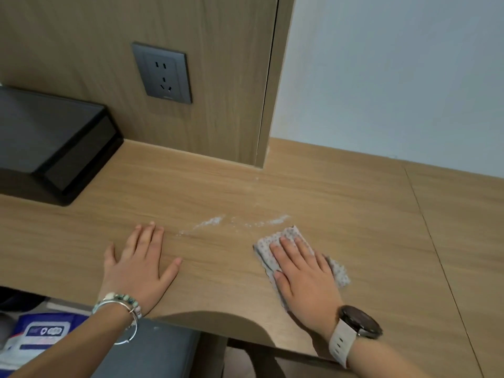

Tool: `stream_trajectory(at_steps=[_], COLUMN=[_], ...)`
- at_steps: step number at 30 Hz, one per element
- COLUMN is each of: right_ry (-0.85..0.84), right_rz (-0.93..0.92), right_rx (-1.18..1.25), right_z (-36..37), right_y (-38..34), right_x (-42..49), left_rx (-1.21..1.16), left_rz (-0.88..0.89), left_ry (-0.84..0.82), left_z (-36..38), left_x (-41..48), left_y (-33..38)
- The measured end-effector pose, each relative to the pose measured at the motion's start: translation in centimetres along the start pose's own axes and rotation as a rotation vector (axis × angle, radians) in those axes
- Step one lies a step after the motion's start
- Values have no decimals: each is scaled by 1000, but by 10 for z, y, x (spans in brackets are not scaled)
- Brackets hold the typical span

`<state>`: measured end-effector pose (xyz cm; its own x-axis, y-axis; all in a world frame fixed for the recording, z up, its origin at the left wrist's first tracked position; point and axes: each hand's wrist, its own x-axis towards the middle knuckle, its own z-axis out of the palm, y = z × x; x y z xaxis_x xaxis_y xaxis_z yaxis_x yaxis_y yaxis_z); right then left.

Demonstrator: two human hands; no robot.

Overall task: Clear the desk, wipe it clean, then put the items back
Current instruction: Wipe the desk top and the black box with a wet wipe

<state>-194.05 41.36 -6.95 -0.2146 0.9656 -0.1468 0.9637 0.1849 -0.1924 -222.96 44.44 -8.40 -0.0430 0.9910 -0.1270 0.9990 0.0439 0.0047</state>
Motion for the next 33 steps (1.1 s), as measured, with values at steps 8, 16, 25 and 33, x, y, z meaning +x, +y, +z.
stream_trajectory(at_steps=[8, 16, 25, 33], right_ry=[64, 45, 41, -47], right_rz=[719, -227, 283, 171], right_rx=[72, -29, 22, -1], right_z=[-37, -10, -16, -21], right_y=[104, 4, 40, 38], right_x=[73, 32, 86, 95], left_rx=[-35, -52, -46, 30], left_rz=[-5, -3, 14, 69], left_ry=[-29, -32, -25, 58], left_z=[-2, -3, -2, -3], left_x=[1, 2, 3, 7], left_y=[-1, -1, -1, -7])
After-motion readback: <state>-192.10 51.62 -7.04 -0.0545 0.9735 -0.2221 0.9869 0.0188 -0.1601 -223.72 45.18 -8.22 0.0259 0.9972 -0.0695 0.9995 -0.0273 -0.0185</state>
